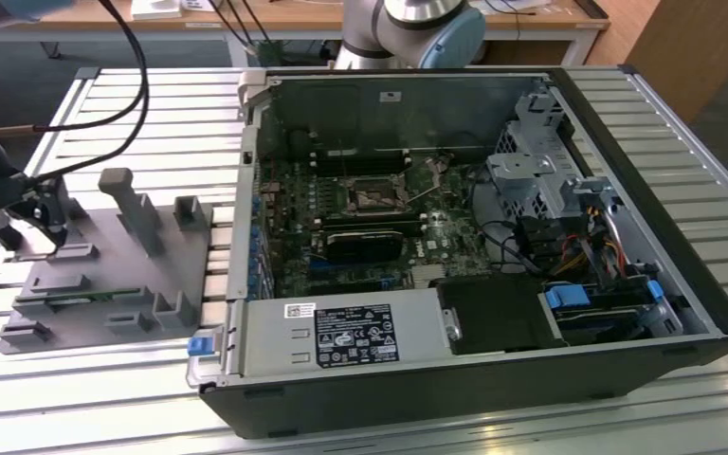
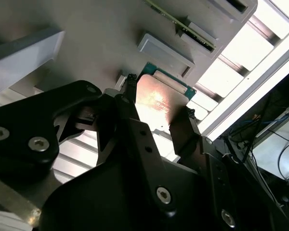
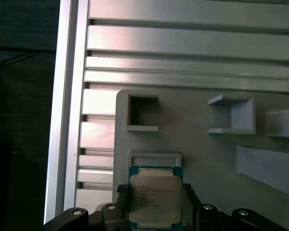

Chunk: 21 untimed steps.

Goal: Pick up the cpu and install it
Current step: 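Pick up the cpu and move it towards the insertion slot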

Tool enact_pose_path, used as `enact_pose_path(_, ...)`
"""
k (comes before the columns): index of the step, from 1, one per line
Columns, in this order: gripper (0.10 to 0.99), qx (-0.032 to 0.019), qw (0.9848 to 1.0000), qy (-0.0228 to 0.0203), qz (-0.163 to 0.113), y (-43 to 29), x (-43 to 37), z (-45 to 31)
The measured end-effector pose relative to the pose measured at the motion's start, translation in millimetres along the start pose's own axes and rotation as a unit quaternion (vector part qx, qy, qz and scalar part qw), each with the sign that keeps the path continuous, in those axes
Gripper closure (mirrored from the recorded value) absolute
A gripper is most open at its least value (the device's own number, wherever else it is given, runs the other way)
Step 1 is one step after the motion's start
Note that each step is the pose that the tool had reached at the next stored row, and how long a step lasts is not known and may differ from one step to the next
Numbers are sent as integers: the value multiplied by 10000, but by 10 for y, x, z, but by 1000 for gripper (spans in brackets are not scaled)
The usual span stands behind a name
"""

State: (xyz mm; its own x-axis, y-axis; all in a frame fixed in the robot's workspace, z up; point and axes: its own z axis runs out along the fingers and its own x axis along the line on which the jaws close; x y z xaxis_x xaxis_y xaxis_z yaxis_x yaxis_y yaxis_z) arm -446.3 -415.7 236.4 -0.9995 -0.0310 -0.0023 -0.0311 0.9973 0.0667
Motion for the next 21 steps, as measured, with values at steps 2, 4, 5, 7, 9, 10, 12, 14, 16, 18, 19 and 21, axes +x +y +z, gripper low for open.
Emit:
enact_pose_path(2, 561, 0, 10000, 0, 0, 1, 0, -17)
enact_pose_path(4, 561, 0, 10000, 0, 0, 3, 0, -38)
enact_pose_path(5, 561, 0, 10000, 0, 0, 4, 0, -54)
enact_pose_path(7, 561, 0, 10000, 0, 0, 5, 0, -75)
enact_pose_path(9, 561, 0, 10000, 0, 0, 7, 0, -98)
enact_pose_path(10, 561, 0, 10000, 0, 0, 7, 0, -108)
enact_pose_path(12, 561, 0, 10000, 0, 0, 9, 0, -127)
enact_pose_path(14, 561, 0, 10000, 0, 0, 10, 0, -142)
enact_pose_path(16, 561, 0, 10000, 0, 0, 10, 0, -154)
enact_pose_path(18, 561, 0, 10000, 0, 0, 11, 0, -166)
enact_pose_path(19, 561, 0, 10000, 0, 0, 12, 0, -171)
enact_pose_path(21, 561, 0, 10000, 0, 0, 13, 0, -187)
